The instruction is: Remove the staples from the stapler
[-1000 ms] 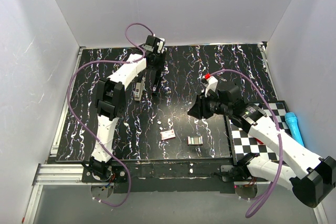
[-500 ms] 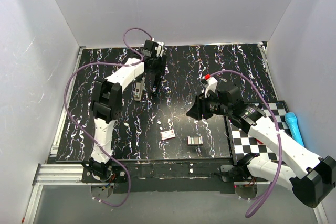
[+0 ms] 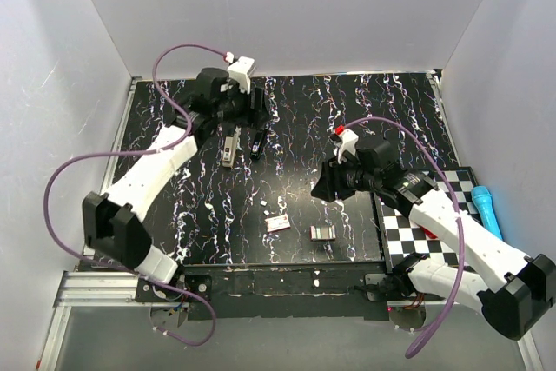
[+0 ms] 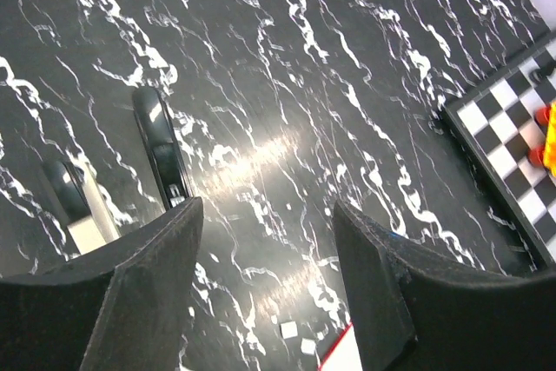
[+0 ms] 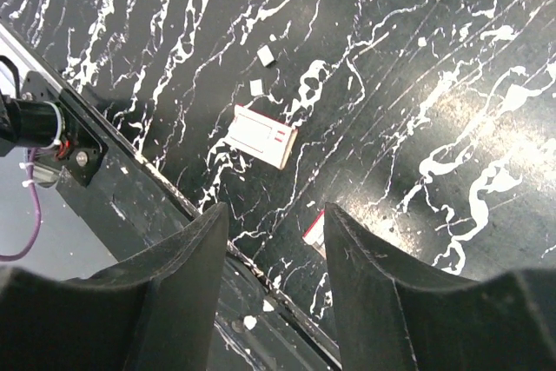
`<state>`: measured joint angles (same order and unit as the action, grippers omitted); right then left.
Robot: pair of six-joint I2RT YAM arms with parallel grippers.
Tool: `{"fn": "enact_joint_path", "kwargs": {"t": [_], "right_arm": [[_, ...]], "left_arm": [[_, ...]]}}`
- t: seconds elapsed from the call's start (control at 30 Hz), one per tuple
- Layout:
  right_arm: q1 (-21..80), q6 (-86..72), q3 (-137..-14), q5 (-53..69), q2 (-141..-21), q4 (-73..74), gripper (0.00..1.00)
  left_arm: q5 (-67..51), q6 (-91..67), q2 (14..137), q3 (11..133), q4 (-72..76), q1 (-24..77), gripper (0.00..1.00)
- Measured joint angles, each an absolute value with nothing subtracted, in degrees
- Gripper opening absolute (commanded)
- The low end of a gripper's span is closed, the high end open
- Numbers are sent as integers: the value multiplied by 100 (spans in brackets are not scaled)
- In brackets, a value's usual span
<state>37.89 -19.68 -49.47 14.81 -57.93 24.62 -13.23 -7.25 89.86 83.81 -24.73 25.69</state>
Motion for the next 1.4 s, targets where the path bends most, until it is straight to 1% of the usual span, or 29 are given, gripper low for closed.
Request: {"fn": "enact_joint_path", "kwargs": {"t": [0.27, 0.4, 0.57, 0.87, 1.1, 1.4], "right_arm": [[3986, -1817, -5144, 1376, -6292, 2755, 58], [4307, -1765, -5435, 1247, -6788, 2895, 58], [4650, -1734, -5841, 1122, -7426, 2978, 58], [5199, -1612, -6904, 788, -8868, 3129, 59], [5437, -1590, -7384, 491, -9734, 3227, 59], [5610, -1627, -7588, 169, -10318, 3297, 59]], "left_arm": [[-1435, -821, 7701, 7083, -2668, 2720, 60], [-1479, -856, 7013, 6517, -2764, 2720, 61], [-1509, -812, 6016, 6123, -2814, 2720, 62], [-1382, -725, 4377, 5137, -2401, 2722, 63], [-1288, -707, 3754, 4539, -1988, 2722, 63], [-1286, -703, 3629, 4348, -1796, 2722, 63]]}}
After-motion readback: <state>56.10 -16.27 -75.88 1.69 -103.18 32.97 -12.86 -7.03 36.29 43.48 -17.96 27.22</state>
